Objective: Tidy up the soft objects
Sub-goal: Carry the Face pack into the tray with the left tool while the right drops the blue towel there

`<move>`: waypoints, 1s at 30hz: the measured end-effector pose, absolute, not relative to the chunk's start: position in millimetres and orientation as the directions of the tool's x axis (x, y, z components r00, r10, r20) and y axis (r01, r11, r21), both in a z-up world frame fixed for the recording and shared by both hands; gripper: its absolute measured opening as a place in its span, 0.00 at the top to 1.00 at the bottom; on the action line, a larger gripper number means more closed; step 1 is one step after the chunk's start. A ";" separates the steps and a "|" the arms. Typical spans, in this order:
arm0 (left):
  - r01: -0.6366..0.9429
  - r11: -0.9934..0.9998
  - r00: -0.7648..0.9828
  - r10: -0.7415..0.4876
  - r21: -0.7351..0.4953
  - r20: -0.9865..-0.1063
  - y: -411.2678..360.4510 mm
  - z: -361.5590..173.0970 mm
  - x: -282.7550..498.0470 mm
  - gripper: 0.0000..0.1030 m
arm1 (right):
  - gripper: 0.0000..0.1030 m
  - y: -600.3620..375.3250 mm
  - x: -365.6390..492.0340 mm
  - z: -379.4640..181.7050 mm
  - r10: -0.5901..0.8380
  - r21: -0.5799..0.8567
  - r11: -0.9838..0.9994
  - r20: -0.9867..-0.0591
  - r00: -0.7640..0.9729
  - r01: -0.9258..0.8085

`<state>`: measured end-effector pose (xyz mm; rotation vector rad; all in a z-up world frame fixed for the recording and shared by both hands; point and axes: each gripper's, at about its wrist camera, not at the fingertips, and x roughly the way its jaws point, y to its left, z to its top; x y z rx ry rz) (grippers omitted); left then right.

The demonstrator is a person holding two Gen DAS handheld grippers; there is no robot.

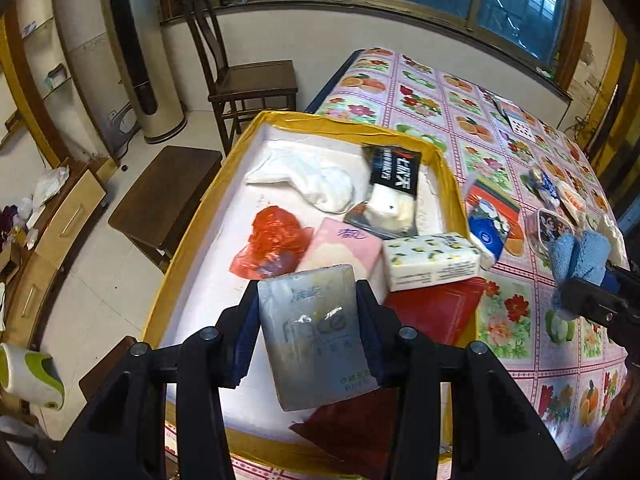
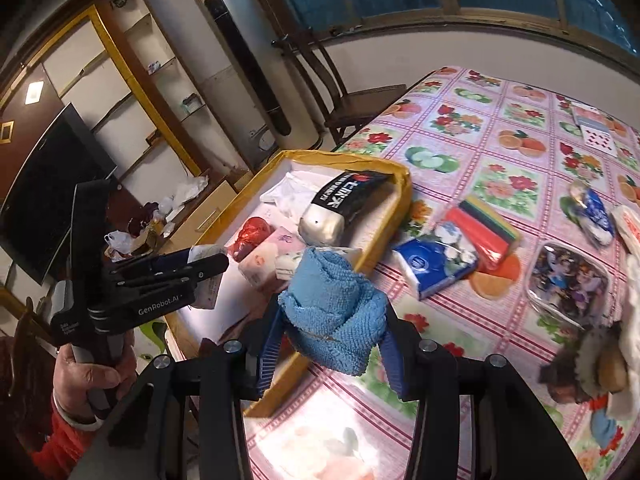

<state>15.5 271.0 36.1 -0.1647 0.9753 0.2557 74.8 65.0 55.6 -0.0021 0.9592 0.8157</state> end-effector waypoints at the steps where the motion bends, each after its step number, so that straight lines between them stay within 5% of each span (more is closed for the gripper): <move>1: -0.294 0.955 0.530 0.142 -0.024 -0.836 276.6 33.2 15.3 0.58 | 0.55 76.3 78.4 53.7 0.616 0.340 0.705 -0.728 0.300 -0.622; 24: -0.441 0.896 0.565 0.327 0.058 -0.757 309.5 10.3 6.8 0.54 | 0.51 190.8 130.1 -4.2 0.530 0.258 0.727 -0.800 0.281 -0.636; 28: -0.464 0.883 0.580 0.357 0.063 -0.732 310.1 11.4 2.8 0.30 | 0.41 183.2 123.4 6.5 0.557 0.263 0.721 -0.770 0.311 -0.641; 30: -0.473 0.878 0.589 0.371 0.065 -0.718 309.3 13.4 0.1 0.30 | 0.39 178.5 118.1 15.2 0.561 0.248 0.722 -0.756 0.338 -0.646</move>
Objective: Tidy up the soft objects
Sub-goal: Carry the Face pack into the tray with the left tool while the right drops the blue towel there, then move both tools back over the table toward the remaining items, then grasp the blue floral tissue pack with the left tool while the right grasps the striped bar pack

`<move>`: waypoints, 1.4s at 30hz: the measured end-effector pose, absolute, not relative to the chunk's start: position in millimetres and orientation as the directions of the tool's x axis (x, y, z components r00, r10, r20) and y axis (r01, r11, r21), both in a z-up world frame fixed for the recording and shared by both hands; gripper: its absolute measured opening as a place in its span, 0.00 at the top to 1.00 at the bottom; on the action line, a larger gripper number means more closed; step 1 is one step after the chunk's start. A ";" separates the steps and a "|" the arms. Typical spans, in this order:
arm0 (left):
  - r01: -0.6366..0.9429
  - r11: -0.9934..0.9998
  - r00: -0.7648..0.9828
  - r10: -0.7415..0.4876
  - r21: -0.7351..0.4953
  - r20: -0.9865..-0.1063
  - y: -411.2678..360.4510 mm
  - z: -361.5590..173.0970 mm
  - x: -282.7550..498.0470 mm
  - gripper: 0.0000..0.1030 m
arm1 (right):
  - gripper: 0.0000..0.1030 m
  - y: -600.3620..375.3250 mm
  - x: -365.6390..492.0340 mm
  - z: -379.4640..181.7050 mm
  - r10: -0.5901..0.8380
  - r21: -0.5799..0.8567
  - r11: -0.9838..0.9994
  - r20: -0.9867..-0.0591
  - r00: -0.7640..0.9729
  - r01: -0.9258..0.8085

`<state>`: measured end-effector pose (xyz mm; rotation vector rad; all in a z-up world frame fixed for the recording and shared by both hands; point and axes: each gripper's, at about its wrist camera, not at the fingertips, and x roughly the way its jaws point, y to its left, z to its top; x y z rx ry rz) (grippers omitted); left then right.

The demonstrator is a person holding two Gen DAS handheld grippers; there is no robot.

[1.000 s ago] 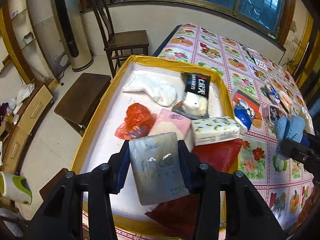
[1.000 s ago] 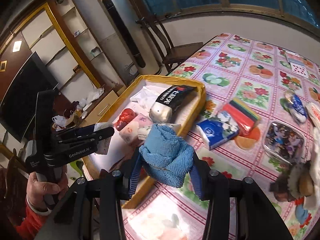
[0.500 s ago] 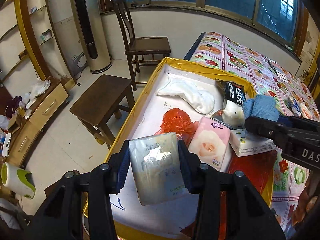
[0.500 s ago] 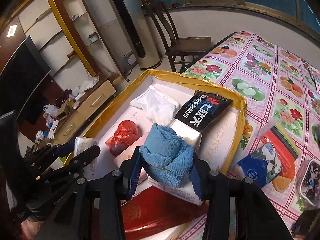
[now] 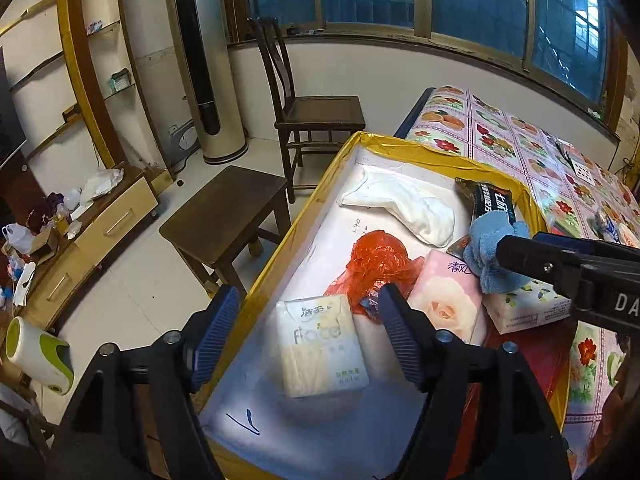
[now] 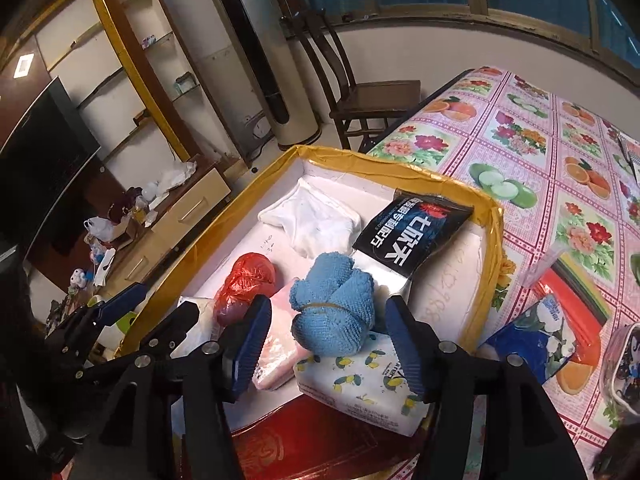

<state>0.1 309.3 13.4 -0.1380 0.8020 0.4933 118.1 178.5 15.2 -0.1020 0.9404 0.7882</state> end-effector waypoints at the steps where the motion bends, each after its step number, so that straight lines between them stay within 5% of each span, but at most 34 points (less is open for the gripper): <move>1: -0.477 0.876 0.589 0.381 0.075 -0.713 308.5 14.3 -0.9 0.29 | 0.38 175.7 115.7 19.1 0.564 0.243 0.721 -0.749 0.346 -0.649; 8: -0.453 0.890 0.591 0.336 0.042 -0.733 300.9 20.0 -5.7 0.28 | 0.38 127.3 97.8 49.7 0.619 0.288 0.702 -0.699 0.358 -0.652; 13: -0.360 0.931 0.621 0.194 -0.057 -0.759 279.8 42.5 -9.9 0.28 | 0.20 44.1 81.6 84.9 0.604 0.247 0.740 -0.653 0.457 -0.626; 19: -0.173 0.960 0.612 -0.070 -0.220 -0.788 224.1 60.4 11.9 0.24 | 0.18 -59.7 81.4 95.9 0.482 0.184 0.846 -0.667 0.569 -0.501; 30: 0.187 0.981 0.409 -0.118 -0.044 -0.905 92.1 33.3 118.1 0.24 | 0.18 -174.1 78.6 60.9 0.475 0.328 0.879 -0.677 0.563 -0.347; 42: 0.229 0.973 0.294 -0.042 0.027 -0.955 91.9 -15.0 173.0 0.24 | 0.18 -222.0 102.2 46.1 0.463 0.387 0.885 -0.676 0.573 -0.258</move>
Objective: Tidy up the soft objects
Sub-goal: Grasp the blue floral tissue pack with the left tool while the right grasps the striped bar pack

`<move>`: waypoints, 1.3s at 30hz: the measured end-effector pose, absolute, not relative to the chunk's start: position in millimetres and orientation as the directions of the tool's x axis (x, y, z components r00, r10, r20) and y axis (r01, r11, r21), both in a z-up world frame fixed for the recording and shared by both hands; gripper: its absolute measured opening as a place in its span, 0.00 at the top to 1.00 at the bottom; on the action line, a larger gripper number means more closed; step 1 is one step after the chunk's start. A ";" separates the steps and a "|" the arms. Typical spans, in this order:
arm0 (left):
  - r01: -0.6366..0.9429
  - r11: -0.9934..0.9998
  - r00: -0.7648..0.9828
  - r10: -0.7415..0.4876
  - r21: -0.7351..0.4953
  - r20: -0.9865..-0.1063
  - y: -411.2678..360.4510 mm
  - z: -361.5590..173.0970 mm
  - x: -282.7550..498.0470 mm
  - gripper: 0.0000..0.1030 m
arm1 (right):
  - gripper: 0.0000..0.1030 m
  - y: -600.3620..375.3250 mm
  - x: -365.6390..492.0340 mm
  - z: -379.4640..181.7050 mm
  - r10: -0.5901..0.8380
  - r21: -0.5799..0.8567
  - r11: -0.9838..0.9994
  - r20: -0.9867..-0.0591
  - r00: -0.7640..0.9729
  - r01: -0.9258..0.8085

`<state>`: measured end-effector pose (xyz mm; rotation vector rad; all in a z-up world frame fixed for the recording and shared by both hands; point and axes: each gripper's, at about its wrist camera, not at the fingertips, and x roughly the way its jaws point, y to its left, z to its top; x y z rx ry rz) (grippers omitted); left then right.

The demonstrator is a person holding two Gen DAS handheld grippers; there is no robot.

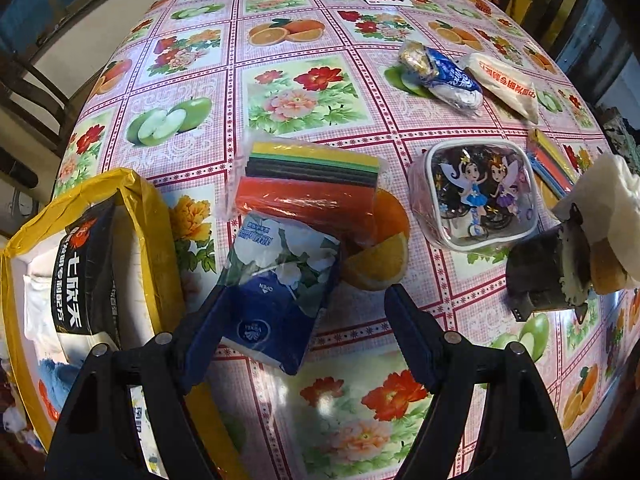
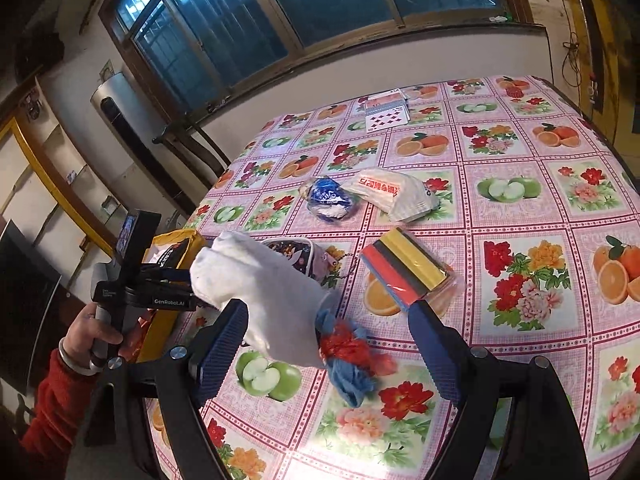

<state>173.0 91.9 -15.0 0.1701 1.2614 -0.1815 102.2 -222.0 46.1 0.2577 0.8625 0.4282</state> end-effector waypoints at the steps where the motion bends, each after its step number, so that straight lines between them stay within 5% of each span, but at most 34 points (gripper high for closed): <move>1: 0.224 0.974 0.298 -0.043 0.026 -0.954 93.8 -14.6 175.4 0.24 | 0.18 -223.4 105.6 44.9 0.456 0.383 0.889 -0.679 0.575 -0.252; 26: 0.309 0.945 0.261 0.021 0.104 -0.965 89.9 -29.8 195.9 0.23 | 0.18 -236.5 144.9 18.1 0.402 0.368 0.913 -0.729 0.554 -0.177; 39: 0.267 0.963 0.209 -0.092 -0.034 -0.974 80.1 -36.1 166.5 0.23 | 0.14 -208.6 203.8 -24.0 0.298 0.123 0.909 -0.859 0.416 -0.397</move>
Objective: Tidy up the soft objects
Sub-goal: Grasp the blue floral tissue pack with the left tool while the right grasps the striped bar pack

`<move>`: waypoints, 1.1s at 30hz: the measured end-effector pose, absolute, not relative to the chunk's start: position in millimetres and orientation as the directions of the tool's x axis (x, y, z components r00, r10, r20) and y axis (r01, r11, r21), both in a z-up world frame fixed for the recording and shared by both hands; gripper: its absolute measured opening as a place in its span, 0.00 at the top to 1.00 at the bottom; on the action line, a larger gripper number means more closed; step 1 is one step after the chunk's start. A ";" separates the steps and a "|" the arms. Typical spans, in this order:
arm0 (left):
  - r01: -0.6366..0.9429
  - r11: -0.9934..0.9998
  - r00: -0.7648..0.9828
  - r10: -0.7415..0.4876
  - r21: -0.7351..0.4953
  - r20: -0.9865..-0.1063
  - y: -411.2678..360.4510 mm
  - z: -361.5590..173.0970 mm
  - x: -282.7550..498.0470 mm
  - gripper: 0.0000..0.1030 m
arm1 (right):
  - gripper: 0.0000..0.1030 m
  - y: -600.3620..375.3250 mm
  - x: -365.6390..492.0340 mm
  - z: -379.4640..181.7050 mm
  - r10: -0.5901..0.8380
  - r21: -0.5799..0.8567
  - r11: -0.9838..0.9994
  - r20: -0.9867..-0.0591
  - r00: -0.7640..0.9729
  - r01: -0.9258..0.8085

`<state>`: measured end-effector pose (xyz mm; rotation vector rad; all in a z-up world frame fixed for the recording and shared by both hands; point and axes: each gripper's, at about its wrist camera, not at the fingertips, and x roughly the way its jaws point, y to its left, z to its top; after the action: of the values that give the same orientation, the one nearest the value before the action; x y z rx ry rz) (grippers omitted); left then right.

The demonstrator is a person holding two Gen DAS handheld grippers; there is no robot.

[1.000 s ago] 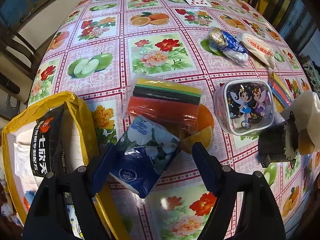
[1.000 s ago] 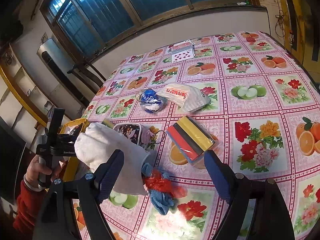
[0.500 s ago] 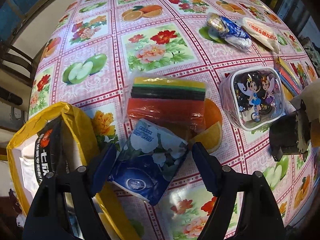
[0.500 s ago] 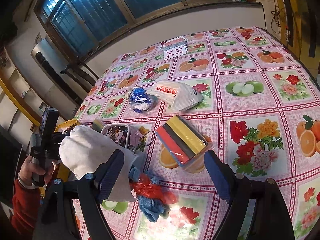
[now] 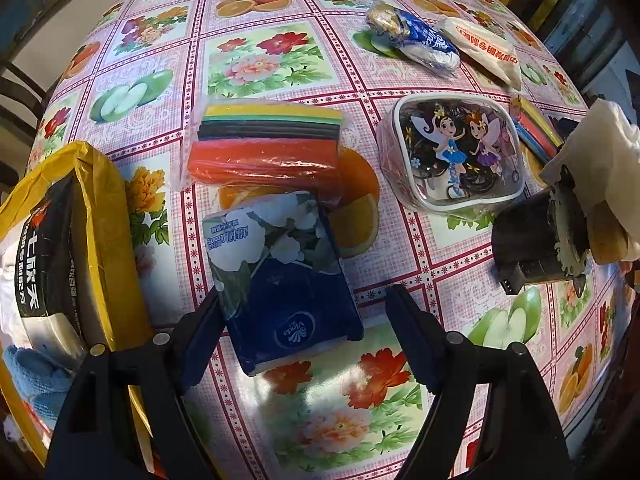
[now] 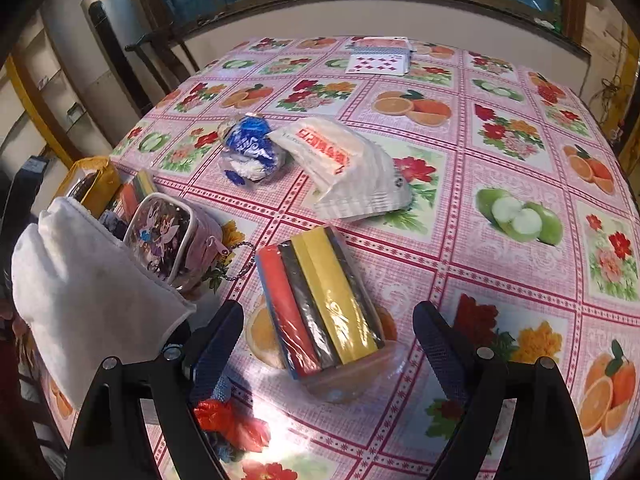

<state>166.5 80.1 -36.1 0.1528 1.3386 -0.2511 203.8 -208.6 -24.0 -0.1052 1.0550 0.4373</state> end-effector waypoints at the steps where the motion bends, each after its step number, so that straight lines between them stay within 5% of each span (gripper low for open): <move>1: 0.255 0.966 0.206 -0.095 -0.041 -0.974 80.7 -36.1 167.9 0.23 | 0.14 -202.0 206.6 -28.1 0.269 0.083 0.906 -0.869 0.415 -0.415; 5: 0.178 0.980 0.202 -0.119 -0.083 -0.972 86.5 -35.8 175.3 0.20 | 0.22 -187.5 213.5 -41.6 0.195 -0.018 0.892 -0.886 0.420 -0.451; 10: 0.174 0.984 0.230 -0.066 -0.026 -0.971 79.3 -39.8 174.9 0.19 | 0.50 -195.8 210.1 -37.5 0.187 -0.005 0.915 -0.881 0.435 -0.403; 12: 0.176 0.984 0.260 -0.061 -0.015 -0.964 74.6 -38.2 170.9 0.25 | 0.51 -201.4 204.7 -36.5 0.183 0.003 0.923 -0.883 0.432 -0.386; 14: 0.181 0.983 0.288 -0.084 -0.032 -0.954 71.5 -32.6 164.8 0.51 | 0.52 -209.3 195.1 -35.9 0.187 0.016 0.931 -0.879 0.438 -0.365; 25: 0.118 0.983 0.307 -0.170 -0.140 -0.936 72.6 -27.2 123.0 0.51 | 0.53 -282.9 95.7 -22.6 0.381 0.319 0.925 -0.790 0.480 -0.208; 33: 0.128 0.971 0.370 -0.234 -0.200 -0.899 85.4 3.0 84.0 0.51 | 0.53 -258.5 36.4 3.6 0.512 0.427 0.859 -0.718 0.472 -0.282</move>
<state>84.0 85.4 3.0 -0.1017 1.1693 -0.2329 36.4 -258.5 3.6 0.2648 0.9641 0.4934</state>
